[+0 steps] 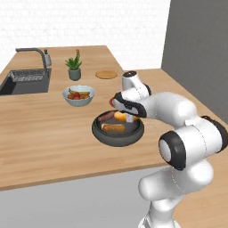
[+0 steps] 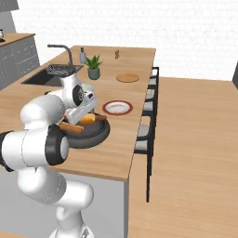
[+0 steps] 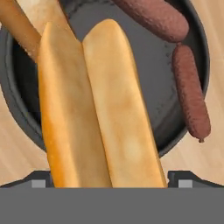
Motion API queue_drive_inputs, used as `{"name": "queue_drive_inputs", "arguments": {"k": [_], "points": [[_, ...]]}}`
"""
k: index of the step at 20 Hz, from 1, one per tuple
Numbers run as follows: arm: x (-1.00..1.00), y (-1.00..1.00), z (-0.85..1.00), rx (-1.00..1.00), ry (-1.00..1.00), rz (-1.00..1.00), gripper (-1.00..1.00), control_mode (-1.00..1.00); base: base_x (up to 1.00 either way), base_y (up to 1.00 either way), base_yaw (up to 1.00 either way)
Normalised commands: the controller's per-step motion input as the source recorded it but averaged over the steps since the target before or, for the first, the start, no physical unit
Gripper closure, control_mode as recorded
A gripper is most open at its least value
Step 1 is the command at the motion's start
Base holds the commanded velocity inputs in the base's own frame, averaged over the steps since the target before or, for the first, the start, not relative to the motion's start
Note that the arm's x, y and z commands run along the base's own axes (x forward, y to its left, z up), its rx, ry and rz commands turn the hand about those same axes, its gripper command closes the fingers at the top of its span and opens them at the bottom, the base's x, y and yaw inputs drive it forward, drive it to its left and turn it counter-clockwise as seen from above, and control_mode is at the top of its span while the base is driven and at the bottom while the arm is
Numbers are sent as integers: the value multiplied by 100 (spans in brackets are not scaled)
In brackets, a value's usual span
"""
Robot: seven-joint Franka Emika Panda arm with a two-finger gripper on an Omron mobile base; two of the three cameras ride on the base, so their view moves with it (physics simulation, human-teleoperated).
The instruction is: Place one bun and one sausage from the bowl on each plate.
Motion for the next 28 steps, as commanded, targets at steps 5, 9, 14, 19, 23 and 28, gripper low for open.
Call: {"name": "queue_drive_inputs", "arguments": {"k": [5, 9, 14, 19, 23, 28], "points": [[-100, -2, 93, 14, 0, -18, 100, -100, 0, 0, 0], [-100, -9, 65, 15, 0, -18, 100, -100, 0, 0, 0], [-100, -5, 27, 15, 0, -19, 100, -100, 0, 0, 0], [-83, -3, 2, 13, 0, -19, 100, -100, 0, 0, 0], [0, 0, 0, 0, 0, 0, 100, 100, -93, -38, -15], [0, 0, 0, 0, 0, 0, 100, 100, -15, -99, 3]]}}
